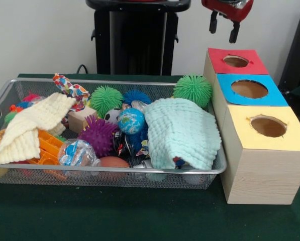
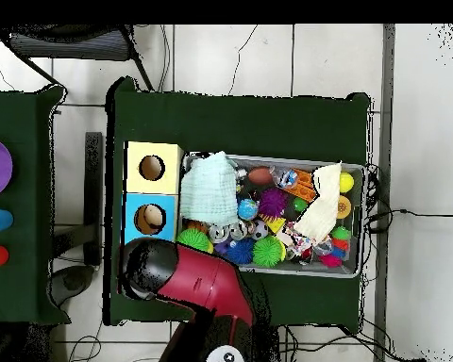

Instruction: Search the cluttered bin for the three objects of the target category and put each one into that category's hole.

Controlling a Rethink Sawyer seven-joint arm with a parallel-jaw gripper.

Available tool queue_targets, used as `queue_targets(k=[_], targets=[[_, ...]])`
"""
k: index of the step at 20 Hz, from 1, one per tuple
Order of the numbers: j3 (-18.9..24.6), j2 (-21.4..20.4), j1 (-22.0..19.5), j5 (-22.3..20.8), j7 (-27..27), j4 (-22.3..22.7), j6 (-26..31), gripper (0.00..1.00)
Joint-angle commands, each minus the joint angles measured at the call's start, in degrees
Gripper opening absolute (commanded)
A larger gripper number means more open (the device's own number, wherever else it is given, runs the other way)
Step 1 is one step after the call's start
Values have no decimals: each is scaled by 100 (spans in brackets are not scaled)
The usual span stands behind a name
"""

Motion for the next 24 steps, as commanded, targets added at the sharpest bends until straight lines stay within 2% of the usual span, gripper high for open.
queue_targets(k=[1,7,10,17,24], targets=[[29,109,-271,-489,475,-849,-604,100],[250,238,-530,-778,147,-954,-1453,100],[186,334,-522,-983,183,-1199,-1544,100],[441,538,-657,-1151,65,-1521,-1589,100],[562,667,-780,-1227,106,-1625,-1749,100]])
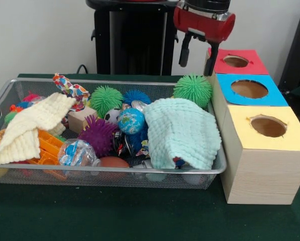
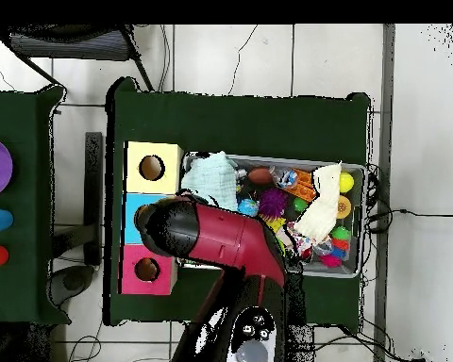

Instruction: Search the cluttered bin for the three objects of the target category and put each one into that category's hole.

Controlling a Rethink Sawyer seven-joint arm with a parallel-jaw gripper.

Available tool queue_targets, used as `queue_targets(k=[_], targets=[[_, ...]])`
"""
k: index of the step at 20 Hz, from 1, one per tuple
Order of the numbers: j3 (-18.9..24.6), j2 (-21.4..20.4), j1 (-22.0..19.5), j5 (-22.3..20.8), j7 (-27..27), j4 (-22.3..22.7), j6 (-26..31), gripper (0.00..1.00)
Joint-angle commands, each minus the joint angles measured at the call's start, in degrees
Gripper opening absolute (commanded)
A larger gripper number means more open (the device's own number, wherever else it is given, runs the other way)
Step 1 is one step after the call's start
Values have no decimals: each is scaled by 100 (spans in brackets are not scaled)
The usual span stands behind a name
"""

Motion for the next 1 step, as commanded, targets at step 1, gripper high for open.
queue_targets(k=[1], targets=[[598,375,-289,-282,93,-389,-291,100]])
